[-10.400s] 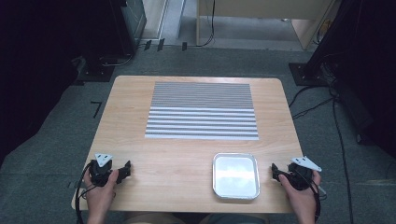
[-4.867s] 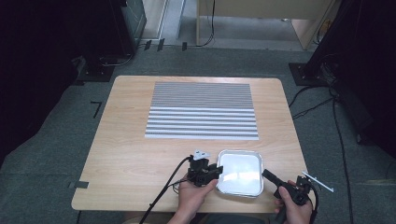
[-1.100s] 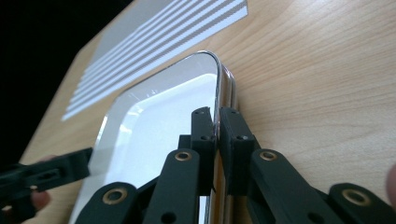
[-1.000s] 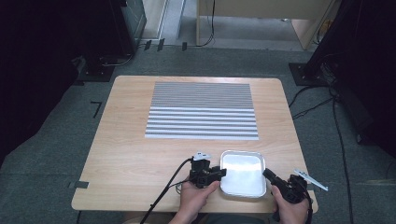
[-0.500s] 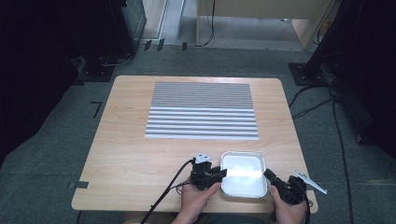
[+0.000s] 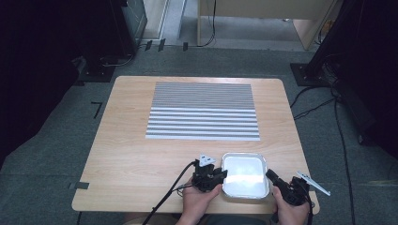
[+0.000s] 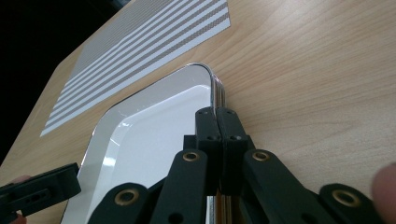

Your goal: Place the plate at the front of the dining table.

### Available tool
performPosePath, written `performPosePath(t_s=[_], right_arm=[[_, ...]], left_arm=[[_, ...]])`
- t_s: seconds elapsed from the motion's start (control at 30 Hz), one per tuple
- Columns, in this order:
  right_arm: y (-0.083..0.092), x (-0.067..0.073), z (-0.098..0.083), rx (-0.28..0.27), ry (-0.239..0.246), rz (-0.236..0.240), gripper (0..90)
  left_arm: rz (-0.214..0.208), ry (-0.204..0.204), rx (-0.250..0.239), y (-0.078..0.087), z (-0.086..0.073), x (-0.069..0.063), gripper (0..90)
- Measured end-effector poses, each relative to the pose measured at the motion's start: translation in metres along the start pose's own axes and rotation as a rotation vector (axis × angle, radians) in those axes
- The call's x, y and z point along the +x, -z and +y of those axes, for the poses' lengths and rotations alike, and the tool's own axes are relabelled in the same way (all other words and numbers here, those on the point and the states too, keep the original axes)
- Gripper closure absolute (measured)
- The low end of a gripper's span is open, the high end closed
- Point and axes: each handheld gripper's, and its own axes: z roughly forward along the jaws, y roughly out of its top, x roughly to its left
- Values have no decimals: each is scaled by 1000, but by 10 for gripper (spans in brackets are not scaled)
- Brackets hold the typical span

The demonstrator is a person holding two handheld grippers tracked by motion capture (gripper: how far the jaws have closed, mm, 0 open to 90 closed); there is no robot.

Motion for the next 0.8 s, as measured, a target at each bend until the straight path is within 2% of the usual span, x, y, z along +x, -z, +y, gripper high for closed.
performPosePath(t_s=[0.13, 0.17, 0.27, 0.37, 0.57, 0.8], right_arm=[[0, -1, 0, 5, 10, 8, 900], [1, -1, 1, 3, -1, 16, 900], [4, -1, 2, -10, 3, 34, 900], [6, -1, 3, -29, 4, 50, 900], [10, -2, 4, -53, -4, 79, 900], [8, -5, 4, -34, -15, 54, 900]], left_arm=[[-7, 0, -7, 2, 1, 0, 754], [-8, 2, -9, 2, 1, 0, 761], [-6, 6, -5, 2, 2, 0, 768], [-23, 22, 0, 1, 3, 2, 770], [-82, 95, 20, 0, 6, 8, 747], [-147, 175, 38, -1, 7, 15, 742]])
